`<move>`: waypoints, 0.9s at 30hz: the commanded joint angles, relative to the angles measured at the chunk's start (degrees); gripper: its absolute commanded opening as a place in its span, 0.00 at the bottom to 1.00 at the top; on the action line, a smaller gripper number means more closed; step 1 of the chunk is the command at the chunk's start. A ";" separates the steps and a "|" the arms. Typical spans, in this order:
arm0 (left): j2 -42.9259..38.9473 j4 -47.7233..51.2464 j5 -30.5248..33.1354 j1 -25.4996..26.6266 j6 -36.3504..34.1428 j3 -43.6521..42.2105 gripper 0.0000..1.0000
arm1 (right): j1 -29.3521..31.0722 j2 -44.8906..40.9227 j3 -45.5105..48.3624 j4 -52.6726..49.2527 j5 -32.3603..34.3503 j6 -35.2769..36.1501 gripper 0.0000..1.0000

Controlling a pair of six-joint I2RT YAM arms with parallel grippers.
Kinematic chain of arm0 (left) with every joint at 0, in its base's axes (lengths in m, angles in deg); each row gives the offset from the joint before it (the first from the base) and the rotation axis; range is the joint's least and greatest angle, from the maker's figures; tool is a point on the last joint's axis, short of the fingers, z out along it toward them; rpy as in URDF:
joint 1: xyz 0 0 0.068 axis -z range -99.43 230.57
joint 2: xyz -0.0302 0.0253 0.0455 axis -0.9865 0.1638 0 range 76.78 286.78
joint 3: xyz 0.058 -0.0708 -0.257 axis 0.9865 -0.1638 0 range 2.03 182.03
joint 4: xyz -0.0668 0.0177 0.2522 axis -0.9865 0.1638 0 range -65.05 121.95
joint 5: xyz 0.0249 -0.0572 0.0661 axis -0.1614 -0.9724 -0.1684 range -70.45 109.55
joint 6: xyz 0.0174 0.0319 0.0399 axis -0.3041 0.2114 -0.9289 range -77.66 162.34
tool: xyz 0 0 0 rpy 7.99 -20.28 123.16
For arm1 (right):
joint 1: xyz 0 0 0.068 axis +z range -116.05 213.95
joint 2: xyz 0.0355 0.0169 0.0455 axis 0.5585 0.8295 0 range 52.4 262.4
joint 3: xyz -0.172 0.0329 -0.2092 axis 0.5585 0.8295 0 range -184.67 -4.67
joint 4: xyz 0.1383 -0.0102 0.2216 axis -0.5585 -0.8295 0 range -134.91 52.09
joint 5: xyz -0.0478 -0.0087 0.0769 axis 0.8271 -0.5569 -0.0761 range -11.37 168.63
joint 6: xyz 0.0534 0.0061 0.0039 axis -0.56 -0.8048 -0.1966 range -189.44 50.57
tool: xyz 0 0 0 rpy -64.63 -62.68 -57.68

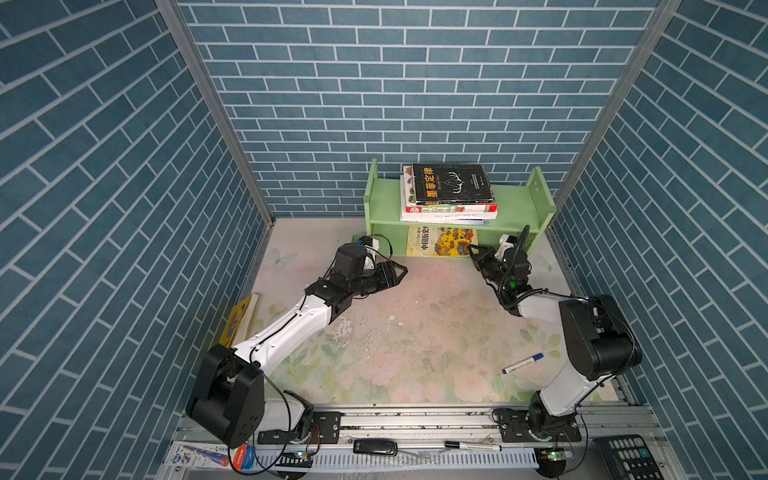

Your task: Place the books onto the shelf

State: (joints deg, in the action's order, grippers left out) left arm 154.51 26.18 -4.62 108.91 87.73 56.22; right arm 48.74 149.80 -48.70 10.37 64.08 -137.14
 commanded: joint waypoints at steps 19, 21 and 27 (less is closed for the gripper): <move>-2.04 -0.09 0.59 -0.31 -0.41 -2.16 0.69 | 0.77 -4.09 -1.72 -10.54 4.60 6.09 0.56; -1.99 -0.09 0.52 -0.33 -0.46 -2.16 0.69 | 0.84 -5.04 -2.30 -13.77 5.81 7.40 0.68; -1.97 -0.19 0.52 -0.37 -0.46 -2.24 0.69 | 1.56 -7.28 -2.73 -19.32 8.58 10.12 0.80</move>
State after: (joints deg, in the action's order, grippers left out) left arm 153.50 26.40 -4.44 108.91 87.80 54.60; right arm 49.83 143.99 -50.60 -2.14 69.46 -130.34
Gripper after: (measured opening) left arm 0.688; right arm 0.780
